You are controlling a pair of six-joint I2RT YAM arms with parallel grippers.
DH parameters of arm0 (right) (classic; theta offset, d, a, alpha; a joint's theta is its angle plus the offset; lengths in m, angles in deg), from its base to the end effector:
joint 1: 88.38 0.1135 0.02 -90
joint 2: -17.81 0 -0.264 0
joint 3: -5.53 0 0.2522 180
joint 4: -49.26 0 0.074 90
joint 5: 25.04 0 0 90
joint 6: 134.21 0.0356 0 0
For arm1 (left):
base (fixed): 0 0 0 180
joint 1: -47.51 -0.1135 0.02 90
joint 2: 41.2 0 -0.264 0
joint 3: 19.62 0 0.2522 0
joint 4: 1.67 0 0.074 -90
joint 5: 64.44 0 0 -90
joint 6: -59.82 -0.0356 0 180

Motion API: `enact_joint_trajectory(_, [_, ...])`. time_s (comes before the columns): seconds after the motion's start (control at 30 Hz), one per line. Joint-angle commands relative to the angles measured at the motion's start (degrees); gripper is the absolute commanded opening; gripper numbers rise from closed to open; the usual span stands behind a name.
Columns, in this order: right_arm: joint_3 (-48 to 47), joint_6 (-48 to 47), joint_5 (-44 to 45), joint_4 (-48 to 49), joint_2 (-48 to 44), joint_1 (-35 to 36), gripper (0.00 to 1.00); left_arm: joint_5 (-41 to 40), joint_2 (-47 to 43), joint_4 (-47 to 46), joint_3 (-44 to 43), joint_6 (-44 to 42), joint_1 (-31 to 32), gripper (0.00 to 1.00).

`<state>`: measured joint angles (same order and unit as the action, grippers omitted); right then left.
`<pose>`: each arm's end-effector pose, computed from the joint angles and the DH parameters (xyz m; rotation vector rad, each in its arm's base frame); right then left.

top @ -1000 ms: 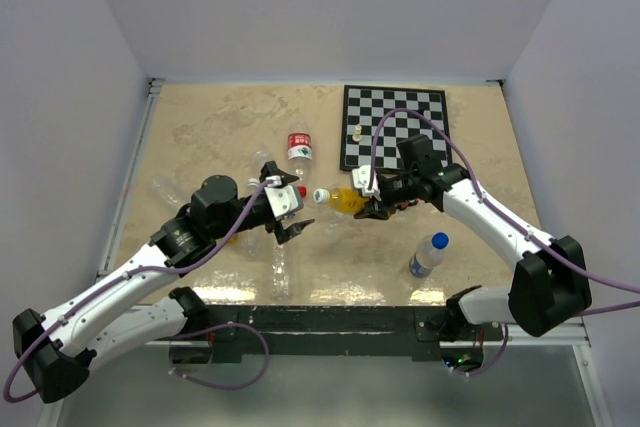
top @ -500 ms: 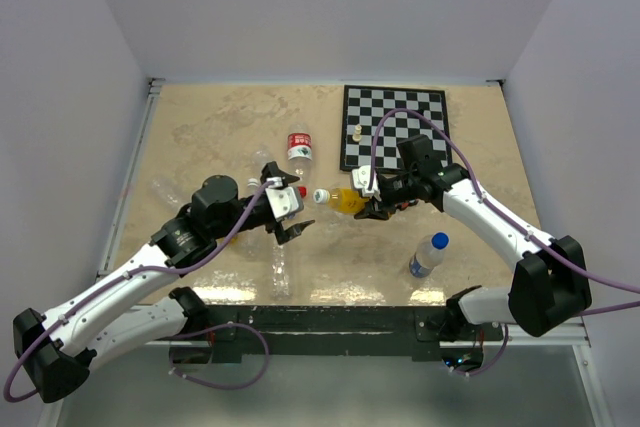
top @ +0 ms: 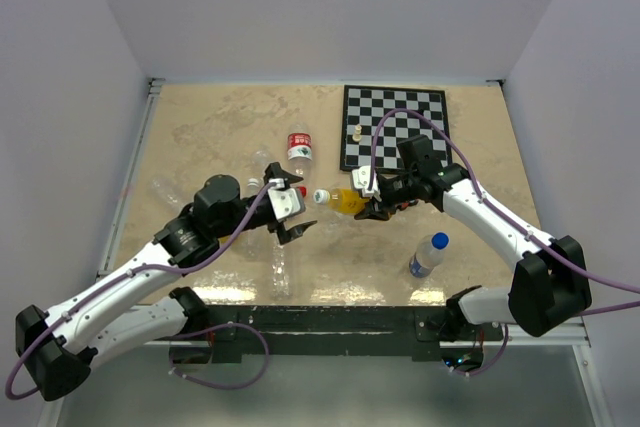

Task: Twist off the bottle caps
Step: Unscrew the bottle cap from the plastic bottle.

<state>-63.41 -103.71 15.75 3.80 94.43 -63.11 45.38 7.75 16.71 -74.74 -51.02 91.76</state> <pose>0.2301 0.1384 0.2588 -1.7242 1.3931 0.7442 0.1366 -0.1499 0.3170 1.1777 1.3757 -0.6003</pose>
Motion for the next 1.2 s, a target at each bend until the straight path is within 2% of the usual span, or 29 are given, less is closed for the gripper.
enact_joint_trajectory(0.0, [-1.2, -0.8, -2.2, 0.1, -0.2, 0.0, 0.0, 2.2, 1.1, -3.7, -0.8, -1.7, -0.1, 1.0])
enact_joint_trajectory(0.23, [-1.3, -0.9, -2.1, 0.1, -0.2, 0.0, 0.0, 5.7, 3.6, -7.9, -1.3, -1.4, -0.1, 0.98])
enact_joint_trajectory(0.5, [-1.3, -0.9, -2.2, -0.1, -0.3, 0.0, 0.0, 5.9, 4.0, -9.5, -2.1, -0.3, -0.1, 0.89])
enact_joint_trajectory(0.9, [-1.3, -1.0, -2.2, -0.2, -0.2, 0.0, 0.0, 7.4, 4.3, -10.2, -2.9, 1.1, -0.1, 0.63])
enact_joint_trajectory(1.17, [-1.3, -1.0, -2.0, -0.1, -0.2, 0.0, 0.0, 8.8, 4.8, -10.8, -3.2, 1.7, -0.1, 0.54])
